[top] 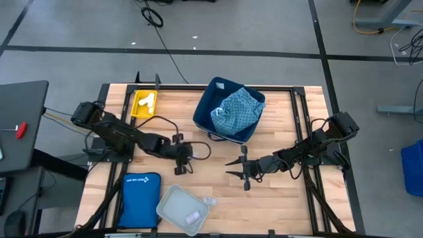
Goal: Pick & place medical supplies in basket/bin
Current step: Put the top transparent pill bottle into the gray bin
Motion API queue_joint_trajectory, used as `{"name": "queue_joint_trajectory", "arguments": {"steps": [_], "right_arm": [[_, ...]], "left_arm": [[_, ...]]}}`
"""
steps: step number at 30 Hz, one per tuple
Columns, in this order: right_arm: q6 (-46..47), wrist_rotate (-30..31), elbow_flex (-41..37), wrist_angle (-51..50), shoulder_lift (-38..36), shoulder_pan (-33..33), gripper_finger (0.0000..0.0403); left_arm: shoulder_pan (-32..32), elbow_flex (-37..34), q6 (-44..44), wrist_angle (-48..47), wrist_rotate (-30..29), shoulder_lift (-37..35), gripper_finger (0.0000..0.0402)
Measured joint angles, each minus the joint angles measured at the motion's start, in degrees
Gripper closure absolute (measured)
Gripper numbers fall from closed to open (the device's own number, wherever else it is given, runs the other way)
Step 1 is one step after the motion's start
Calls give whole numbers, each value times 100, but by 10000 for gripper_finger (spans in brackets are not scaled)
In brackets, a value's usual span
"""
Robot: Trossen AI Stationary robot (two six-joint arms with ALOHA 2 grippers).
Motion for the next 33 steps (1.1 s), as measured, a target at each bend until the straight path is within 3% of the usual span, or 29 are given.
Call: {"name": "queue_joint_trajectory", "arguments": {"steps": [6,13,20,33], "right_arm": [[42,1,2,0,0,-11,268],[30,1,2,7,0,-31,268],[14,-1,4,9,0,-145,268],[81,-6,4,-4,0,-146,268]], "left_arm": [[-383,2,560,-16,208,-783,253],[-948,7,875,225,1774,-1425,253],[-1319,9,777,665,2399,-1052,253],[-1362,13,624,1600,3397,141,253]]}}
